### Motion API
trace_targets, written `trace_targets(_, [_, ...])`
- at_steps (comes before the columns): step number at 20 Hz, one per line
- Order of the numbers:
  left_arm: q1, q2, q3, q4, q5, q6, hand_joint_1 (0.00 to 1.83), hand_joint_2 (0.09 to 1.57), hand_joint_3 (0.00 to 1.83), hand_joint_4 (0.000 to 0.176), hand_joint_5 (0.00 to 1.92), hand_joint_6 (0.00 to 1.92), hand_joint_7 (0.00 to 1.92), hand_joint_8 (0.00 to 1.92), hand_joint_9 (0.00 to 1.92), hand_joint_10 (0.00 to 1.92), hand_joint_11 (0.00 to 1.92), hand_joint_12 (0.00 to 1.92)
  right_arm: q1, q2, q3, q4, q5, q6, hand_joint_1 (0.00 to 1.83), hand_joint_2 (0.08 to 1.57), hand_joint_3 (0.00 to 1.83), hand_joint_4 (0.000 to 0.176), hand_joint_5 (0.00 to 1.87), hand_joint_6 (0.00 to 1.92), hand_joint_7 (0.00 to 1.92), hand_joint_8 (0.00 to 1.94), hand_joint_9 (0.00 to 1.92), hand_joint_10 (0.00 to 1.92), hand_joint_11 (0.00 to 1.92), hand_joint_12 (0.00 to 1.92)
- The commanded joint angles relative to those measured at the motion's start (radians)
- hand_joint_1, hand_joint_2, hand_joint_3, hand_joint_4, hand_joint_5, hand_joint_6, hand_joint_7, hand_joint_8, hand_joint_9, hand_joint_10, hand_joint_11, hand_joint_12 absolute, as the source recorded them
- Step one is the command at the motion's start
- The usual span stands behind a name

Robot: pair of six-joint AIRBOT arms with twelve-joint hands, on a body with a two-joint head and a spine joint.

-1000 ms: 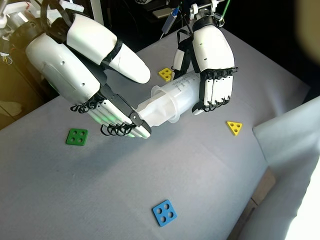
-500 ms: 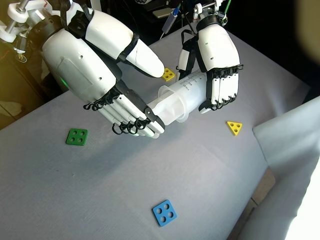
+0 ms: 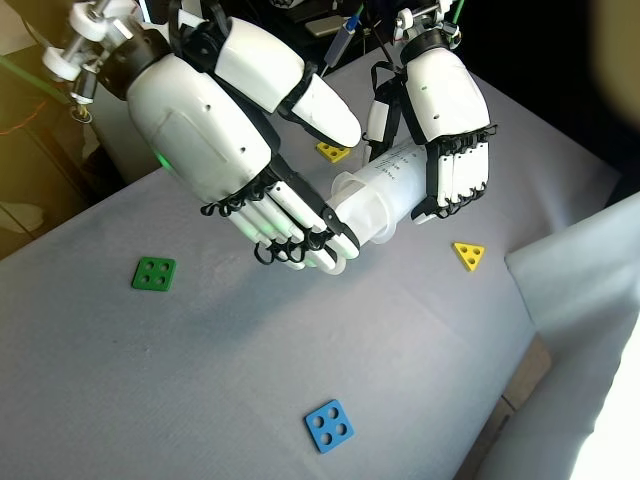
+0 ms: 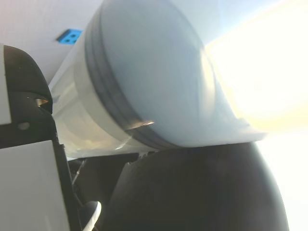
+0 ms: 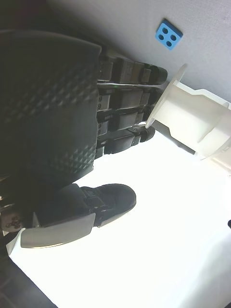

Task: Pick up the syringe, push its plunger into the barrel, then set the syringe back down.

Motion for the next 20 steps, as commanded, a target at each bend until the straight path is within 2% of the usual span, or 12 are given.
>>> trace_targets(1, [-0.022, -0.012, -0.008, 0.095, 0.035, -0.021, 1.17, 1.30, 0.00, 0.000, 0.73, 1.19, 0.61, 1.76, 0.48, 1.48, 0.39, 1.63, 0.009, -0.024, -0.011, -0.026, 0.164, 0.004, 0.00, 1.32, 0.00, 0.000, 0.14, 0.00, 0.11, 0.00, 0.07, 0.00, 0.00, 0.13])
trace_targets(10, [-0.022, -0.007, -0.008, 0.095, 0.035, -0.021, 1.18, 1.28, 0.00, 0.000, 0.77, 1.14, 0.61, 1.75, 0.50, 1.50, 0.41, 1.65, 0.002, -0.141, 0.056, -0.027, 0.188, 0.004, 0.00, 1.33, 0.00, 0.000, 0.14, 0.00, 0.11, 0.00, 0.07, 0.00, 0.00, 0.14])
trace_targets(12, [-0.022, -0.007, -0.008, 0.095, 0.035, -0.021, 1.17, 1.30, 0.00, 0.000, 0.73, 1.18, 0.59, 1.79, 0.47, 1.54, 0.40, 1.68, 0.005, -0.157, 0.065, -0.040, 0.193, 0.004, 0.00, 1.32, 0.00, 0.000, 0.14, 0.00, 0.11, 0.00, 0.07, 0.00, 0.00, 0.14])
trace_targets(15, [-0.022, -0.007, -0.009, 0.095, 0.035, -0.021, 1.17, 1.30, 0.00, 0.000, 0.74, 1.18, 0.59, 1.78, 0.47, 1.51, 0.39, 1.65, 0.015, -0.176, 0.081, -0.045, 0.197, 0.004, 0.00, 1.32, 0.00, 0.000, 0.13, 0.00, 0.09, 0.00, 0.06, 0.00, 0.00, 0.09])
trace_targets(19, [-0.024, -0.005, -0.009, 0.095, 0.035, -0.021, 1.17, 1.30, 0.00, 0.000, 0.73, 1.19, 0.59, 1.79, 0.45, 1.55, 0.38, 1.68, 0.047, -0.181, 0.085, -0.052, 0.213, -0.003, 0.00, 1.33, 0.00, 0.000, 0.13, 0.00, 0.10, 0.00, 0.07, 0.00, 0.00, 0.19])
trace_targets(20, [-0.025, -0.002, -0.010, 0.095, 0.035, -0.021, 1.18, 1.29, 0.00, 0.000, 0.76, 1.16, 0.60, 1.76, 0.47, 1.50, 0.38, 1.64, 0.052, -0.174, 0.084, -0.052, 0.214, -0.018, 0.00, 1.34, 0.00, 0.000, 0.11, 0.00, 0.09, 0.00, 0.06, 0.00, 0.00, 0.16])
